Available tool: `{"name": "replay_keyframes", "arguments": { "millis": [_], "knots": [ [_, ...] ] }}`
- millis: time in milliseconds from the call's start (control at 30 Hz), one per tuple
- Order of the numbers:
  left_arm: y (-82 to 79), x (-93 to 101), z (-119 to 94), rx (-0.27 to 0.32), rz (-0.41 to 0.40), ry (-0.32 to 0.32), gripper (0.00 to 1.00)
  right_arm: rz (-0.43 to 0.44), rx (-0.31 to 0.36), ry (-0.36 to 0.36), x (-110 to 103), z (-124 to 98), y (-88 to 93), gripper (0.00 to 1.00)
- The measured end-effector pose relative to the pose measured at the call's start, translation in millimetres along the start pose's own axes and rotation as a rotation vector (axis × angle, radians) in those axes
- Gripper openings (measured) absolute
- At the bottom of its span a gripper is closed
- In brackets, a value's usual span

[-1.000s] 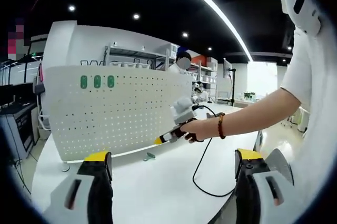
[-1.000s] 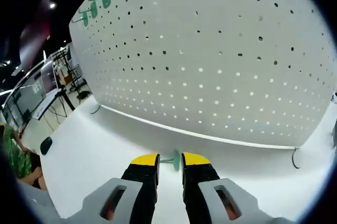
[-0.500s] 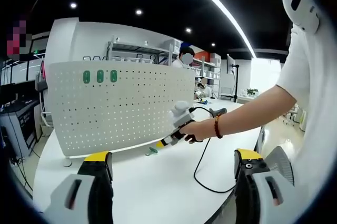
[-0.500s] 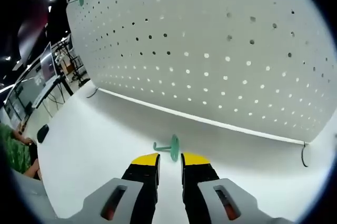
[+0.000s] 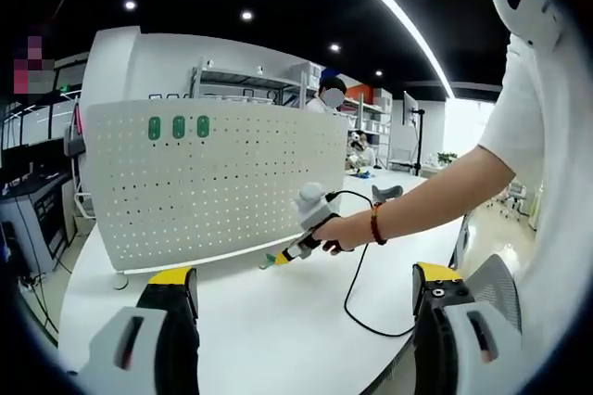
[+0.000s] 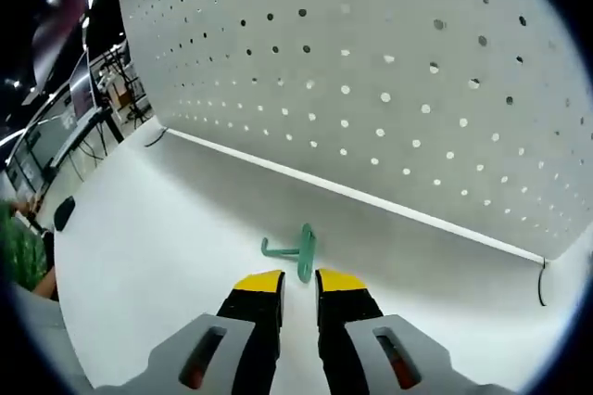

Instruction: Insert the hook assembly into the mounting plate slot until the hook locks in place.

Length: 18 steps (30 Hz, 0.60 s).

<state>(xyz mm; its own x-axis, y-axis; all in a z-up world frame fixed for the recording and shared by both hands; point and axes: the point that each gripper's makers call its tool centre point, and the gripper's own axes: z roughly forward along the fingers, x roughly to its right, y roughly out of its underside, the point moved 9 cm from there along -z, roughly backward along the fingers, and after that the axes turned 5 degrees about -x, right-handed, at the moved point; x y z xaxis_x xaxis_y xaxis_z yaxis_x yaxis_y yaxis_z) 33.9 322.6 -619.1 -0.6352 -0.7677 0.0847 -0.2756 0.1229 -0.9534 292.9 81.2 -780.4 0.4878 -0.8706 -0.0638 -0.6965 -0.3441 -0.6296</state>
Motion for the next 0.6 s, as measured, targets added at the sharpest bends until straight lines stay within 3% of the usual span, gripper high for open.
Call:
{"name": "replay_keyframes", "arguments": {
  "millis": [600],
  "knots": [
    [1.9,-3.9,-7.2,-0.005,-0.019,-0.032,0.98,-0.007,-0.025,0.021,6.0,15.1,-5.1,0.06]
  ]
}}
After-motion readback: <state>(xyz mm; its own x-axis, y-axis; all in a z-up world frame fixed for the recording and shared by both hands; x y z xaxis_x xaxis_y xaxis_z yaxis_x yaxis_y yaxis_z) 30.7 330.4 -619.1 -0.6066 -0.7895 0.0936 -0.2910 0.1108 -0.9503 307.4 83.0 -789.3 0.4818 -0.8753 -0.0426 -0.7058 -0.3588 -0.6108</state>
